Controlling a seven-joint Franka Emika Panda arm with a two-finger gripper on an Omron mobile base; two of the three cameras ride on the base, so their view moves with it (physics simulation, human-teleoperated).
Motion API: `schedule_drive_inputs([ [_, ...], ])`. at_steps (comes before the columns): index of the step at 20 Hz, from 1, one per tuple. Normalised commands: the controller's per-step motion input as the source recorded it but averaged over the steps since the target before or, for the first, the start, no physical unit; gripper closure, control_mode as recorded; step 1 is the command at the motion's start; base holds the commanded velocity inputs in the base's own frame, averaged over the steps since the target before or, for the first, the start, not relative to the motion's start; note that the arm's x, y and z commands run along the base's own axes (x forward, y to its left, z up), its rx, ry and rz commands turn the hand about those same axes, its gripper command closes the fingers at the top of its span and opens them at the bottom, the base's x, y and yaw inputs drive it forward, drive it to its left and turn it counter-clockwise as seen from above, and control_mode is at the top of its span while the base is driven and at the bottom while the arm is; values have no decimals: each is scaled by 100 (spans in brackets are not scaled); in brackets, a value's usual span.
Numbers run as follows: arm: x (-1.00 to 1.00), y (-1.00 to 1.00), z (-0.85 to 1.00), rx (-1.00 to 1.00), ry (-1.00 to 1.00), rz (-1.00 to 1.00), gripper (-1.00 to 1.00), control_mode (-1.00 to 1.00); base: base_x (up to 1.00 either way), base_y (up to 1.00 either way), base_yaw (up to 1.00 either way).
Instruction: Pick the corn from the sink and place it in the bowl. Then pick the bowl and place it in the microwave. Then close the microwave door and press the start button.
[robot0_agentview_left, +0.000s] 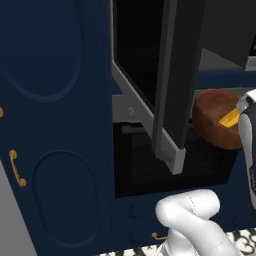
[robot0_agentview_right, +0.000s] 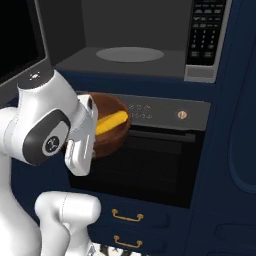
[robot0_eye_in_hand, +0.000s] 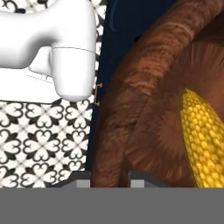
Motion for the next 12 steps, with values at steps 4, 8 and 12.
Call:
schedule_drive_inputs([
  [4, 97, -4, 100, 0, -20, 2, 100, -100, 0, 0, 0],
  [8, 100, -10, 100, 0, -15, 0, 100, -100, 0, 0, 0],
  [12, 100, 0, 52, 0, -6, 0, 100, -100, 0, 0, 0],
])
